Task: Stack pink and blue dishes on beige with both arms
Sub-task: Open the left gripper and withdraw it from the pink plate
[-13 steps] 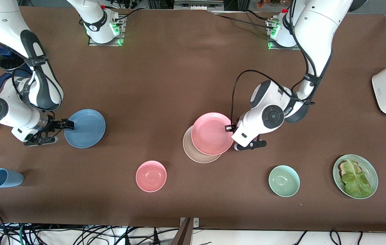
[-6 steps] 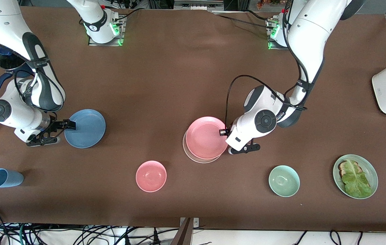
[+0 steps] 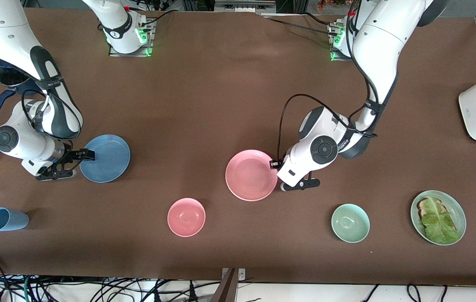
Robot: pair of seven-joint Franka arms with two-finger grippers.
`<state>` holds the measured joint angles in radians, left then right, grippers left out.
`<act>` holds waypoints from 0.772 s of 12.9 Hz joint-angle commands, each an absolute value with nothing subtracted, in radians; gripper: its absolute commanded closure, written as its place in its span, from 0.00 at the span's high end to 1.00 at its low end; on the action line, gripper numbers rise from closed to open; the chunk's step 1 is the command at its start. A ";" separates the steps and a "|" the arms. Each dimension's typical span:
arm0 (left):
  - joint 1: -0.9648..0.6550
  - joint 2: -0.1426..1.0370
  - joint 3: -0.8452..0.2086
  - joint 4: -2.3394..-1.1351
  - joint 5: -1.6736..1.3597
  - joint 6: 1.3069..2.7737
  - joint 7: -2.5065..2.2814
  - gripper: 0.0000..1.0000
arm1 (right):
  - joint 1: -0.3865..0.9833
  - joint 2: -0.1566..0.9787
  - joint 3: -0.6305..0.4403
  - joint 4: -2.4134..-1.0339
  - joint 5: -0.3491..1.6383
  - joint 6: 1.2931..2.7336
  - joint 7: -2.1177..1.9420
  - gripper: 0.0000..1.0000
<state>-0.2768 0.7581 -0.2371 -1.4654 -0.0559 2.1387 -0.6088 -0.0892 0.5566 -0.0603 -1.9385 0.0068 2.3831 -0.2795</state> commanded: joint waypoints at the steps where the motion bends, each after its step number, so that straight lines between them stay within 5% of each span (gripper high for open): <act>1: -0.290 0.747 -0.196 -1.450 -0.022 2.099 -0.643 1.00 | -0.101 0.558 -0.049 -1.931 0.025 2.382 -0.290 0.70; 10: -0.144 0.654 -0.193 -1.454 0.092 1.864 -0.526 1.00 | -0.101 0.552 -0.046 -1.928 0.025 2.378 -0.290 0.06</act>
